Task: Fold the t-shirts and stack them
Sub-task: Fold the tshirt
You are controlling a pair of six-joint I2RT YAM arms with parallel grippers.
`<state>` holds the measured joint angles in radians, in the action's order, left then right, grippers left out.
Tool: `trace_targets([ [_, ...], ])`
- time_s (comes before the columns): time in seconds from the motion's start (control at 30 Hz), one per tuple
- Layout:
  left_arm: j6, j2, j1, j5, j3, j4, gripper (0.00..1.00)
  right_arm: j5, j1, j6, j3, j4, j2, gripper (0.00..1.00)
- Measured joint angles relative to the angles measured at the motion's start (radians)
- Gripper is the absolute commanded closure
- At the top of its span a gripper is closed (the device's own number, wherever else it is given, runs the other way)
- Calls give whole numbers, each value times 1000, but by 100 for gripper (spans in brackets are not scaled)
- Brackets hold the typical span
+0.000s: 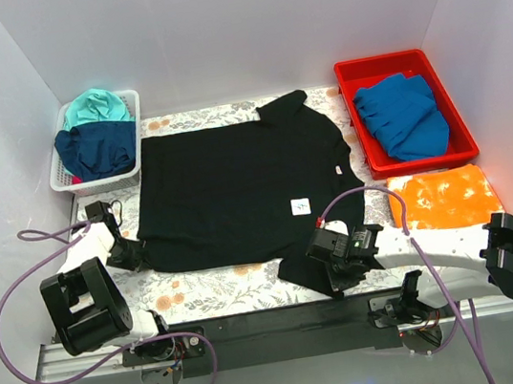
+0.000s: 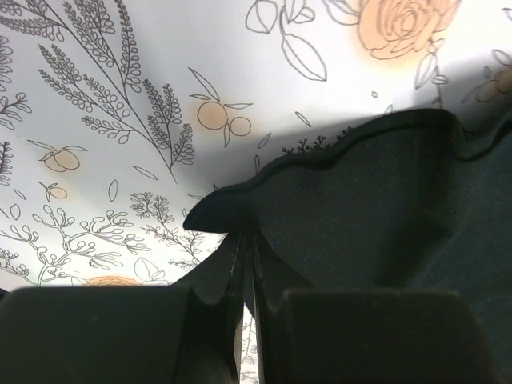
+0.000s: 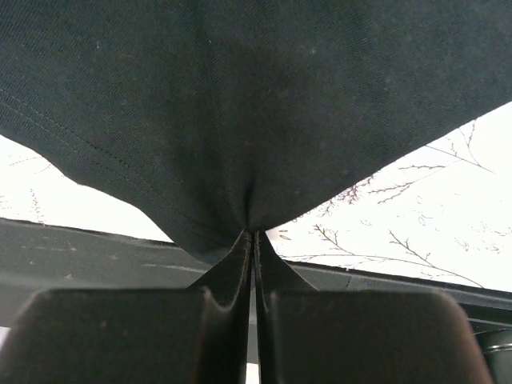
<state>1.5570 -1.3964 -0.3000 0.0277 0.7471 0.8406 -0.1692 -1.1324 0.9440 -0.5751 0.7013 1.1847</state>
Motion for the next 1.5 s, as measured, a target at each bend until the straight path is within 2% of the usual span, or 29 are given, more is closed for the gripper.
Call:
trace_targets([
  [0.23, -6, 68, 0, 6, 64, 51, 100, -43, -1, 28, -34, 113, -2, 99],
  [0.5, -3, 187, 0, 42, 129, 145, 100, -153, -2, 74, -151, 294, -113, 99],
  [0.8, 19, 240, 0, 75, 141, 207, 100, -272, -2, 109, -285, 452, -137, 99],
  [1.1, 48, 362, 0, 111, 135, 258, 100, -313, -2, 119, -334, 529, -163, 99],
  [1.23, 56, 407, 0, 118, 65, 270, 100, -335, -2, 118, -365, 547, -161, 99],
  [1.5, 74, 386, 0, 103, 27, 269, 100, -413, -1, 80, -415, 553, -102, 99],
])
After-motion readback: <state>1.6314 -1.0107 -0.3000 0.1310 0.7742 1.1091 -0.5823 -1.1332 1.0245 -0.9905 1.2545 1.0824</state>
